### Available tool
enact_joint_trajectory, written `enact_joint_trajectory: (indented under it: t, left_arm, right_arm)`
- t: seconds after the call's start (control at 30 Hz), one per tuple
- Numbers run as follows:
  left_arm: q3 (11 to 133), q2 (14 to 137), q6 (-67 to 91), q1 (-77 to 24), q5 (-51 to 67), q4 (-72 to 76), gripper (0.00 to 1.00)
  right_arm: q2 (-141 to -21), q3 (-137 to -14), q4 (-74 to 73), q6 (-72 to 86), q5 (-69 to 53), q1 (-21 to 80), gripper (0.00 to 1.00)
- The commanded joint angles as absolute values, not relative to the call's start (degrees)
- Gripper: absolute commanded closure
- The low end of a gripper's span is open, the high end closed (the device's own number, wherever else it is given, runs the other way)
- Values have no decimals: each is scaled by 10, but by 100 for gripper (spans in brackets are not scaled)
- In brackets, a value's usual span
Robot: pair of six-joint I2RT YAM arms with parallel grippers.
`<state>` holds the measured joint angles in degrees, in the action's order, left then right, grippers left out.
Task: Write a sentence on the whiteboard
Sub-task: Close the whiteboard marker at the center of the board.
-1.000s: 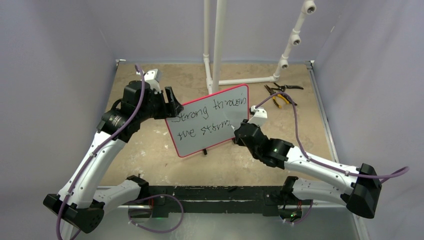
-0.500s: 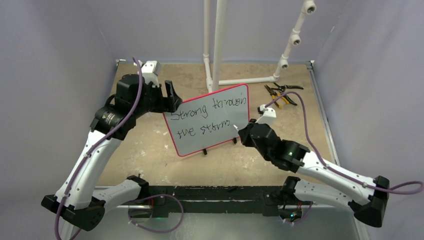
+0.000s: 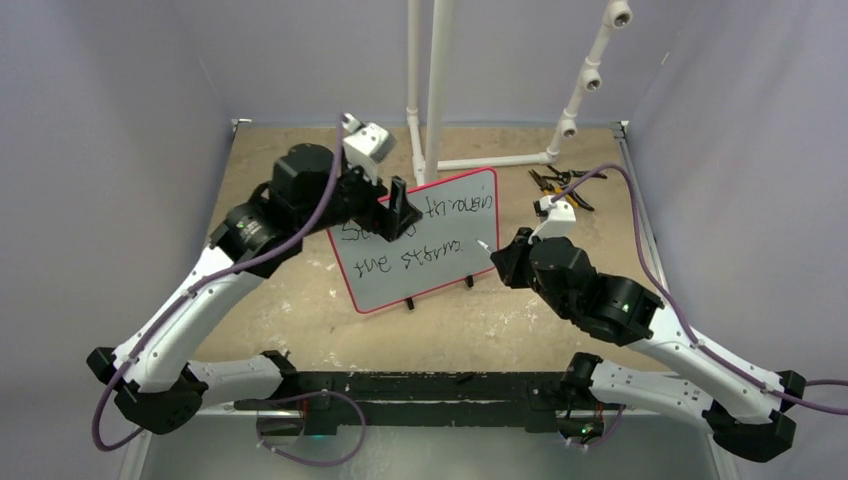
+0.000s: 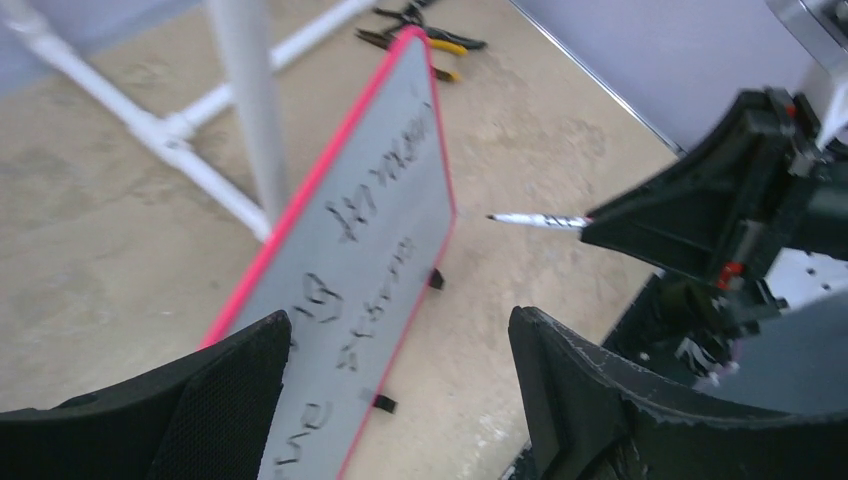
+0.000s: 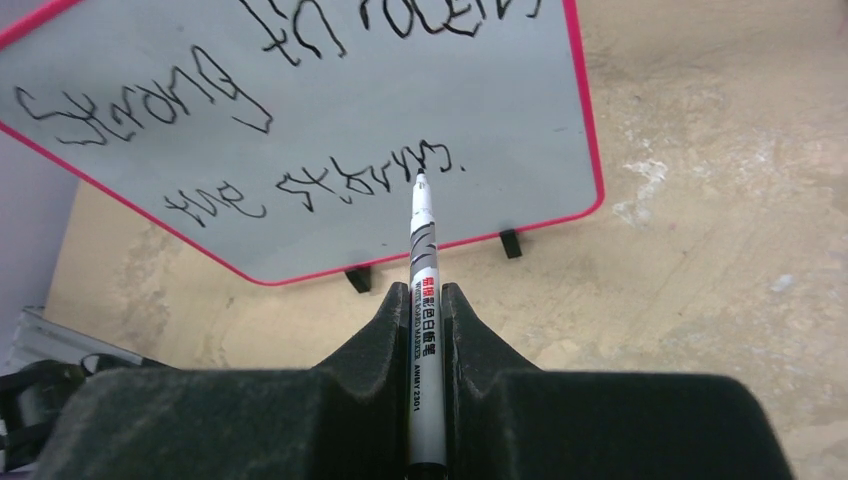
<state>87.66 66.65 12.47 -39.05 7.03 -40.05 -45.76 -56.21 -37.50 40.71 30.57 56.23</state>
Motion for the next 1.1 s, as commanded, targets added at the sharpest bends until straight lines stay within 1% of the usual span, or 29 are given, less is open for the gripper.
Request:
enact_joint_trajectory:
  t: [0.0, 0.13, 0.23, 0.37, 0.47, 0.5, 0.6, 0.67, 0.87, 1.07]
  left_arm:
    - [809, 655, 191, -456, 70, -306, 21]
    - [751, 656, 225, -525, 43, -257, 23]
    - [703, 665, 228, -586, -23, -239, 27]
    - [627, 665, 226, -641, -69, -189, 28]
    - [569, 666, 217, -677, -84, -142, 28]
    - [547, 668, 211, -692, -90, -126, 28]
    - [455, 674, 189, -764, -157, -42, 28]
    - [412, 695, 197, -781, -161, 15, 28]
    - [379, 767, 204, -825, -136, 74, 32]
    - [384, 819, 193, -845, -114, 104, 39]
  right_arm:
    - [-456, -587, -419, 395, 331, 561, 100]
    - [-445, -589, -424, 406, 339, 561, 100]
    - [-440, -591, -428, 412, 354, 561, 100]
    - [-437, -602, -463, 454, 392, 561, 100]
    - [-429, -597, -460, 460, 399, 561, 100]
    - [-425, -593, -457, 460, 400, 561, 100]
    - [-416, -585, -462, 480, 411, 561, 100]
    - [-408, -578, -461, 489, 415, 561, 100]
    - [-388, -568, -448, 489, 419, 561, 100]
    - [-393, -562, -429, 481, 428, 561, 100]
